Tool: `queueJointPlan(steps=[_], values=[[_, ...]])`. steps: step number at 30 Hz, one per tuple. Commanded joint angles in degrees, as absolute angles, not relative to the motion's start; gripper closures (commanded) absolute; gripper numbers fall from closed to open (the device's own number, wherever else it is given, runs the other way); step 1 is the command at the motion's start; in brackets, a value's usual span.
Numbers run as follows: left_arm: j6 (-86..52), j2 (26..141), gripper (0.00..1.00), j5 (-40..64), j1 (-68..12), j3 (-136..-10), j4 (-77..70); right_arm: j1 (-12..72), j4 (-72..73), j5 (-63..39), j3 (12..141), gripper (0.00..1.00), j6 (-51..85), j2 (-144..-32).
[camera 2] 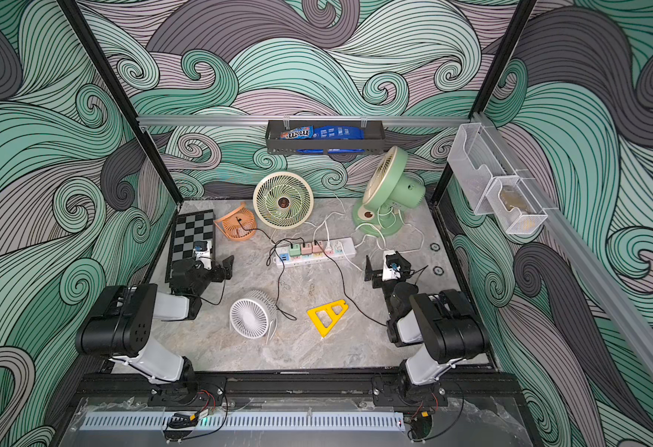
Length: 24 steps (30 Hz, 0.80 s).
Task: Unplug the desk fan from the power strip
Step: Remove the plug from the socket.
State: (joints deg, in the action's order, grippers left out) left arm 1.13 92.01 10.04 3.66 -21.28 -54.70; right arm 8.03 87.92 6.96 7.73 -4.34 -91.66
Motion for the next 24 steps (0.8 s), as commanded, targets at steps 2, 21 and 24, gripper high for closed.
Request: queueJointPlan(steps=[2,21,24], values=[[2.21,91.04,0.01,10.23,3.32,-22.16,-54.14,8.13,88.35,7.55,8.18,0.01,-4.46,-90.98],[3.66,85.76,0.01,18.84,4.47,-29.23,-37.85,8.74,43.32,-0.52,24.9,0.01,-3.43,-71.87],[4.1,85.71,0.01,21.62,4.91,-34.25,-30.01,8.95,35.32,-5.86,29.38,0.01,-2.72,-71.03]])
